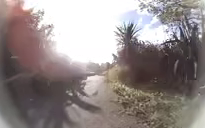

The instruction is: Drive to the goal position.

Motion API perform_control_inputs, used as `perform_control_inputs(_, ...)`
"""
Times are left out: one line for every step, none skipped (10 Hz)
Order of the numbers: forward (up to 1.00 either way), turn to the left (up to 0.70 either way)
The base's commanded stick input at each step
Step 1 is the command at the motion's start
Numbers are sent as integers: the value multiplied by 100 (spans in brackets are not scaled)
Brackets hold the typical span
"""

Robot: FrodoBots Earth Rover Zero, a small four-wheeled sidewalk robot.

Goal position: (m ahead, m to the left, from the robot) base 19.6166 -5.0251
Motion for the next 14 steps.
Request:
perform_control_inputs(50, 3)
perform_control_inputs(50, 3)
perform_control_inputs(50, 3)
perform_control_inputs(50, 3)
perform_control_inputs(50, 3)
perform_control_inputs(50, 3)
perform_control_inputs(50, 3)
perform_control_inputs(50, 3)
perform_control_inputs(50, 3)
perform_control_inputs(50, 3)
perform_control_inputs(50, 3)
perform_control_inputs(50, 3)
perform_control_inputs(50, 3)
perform_control_inputs(50, 3)
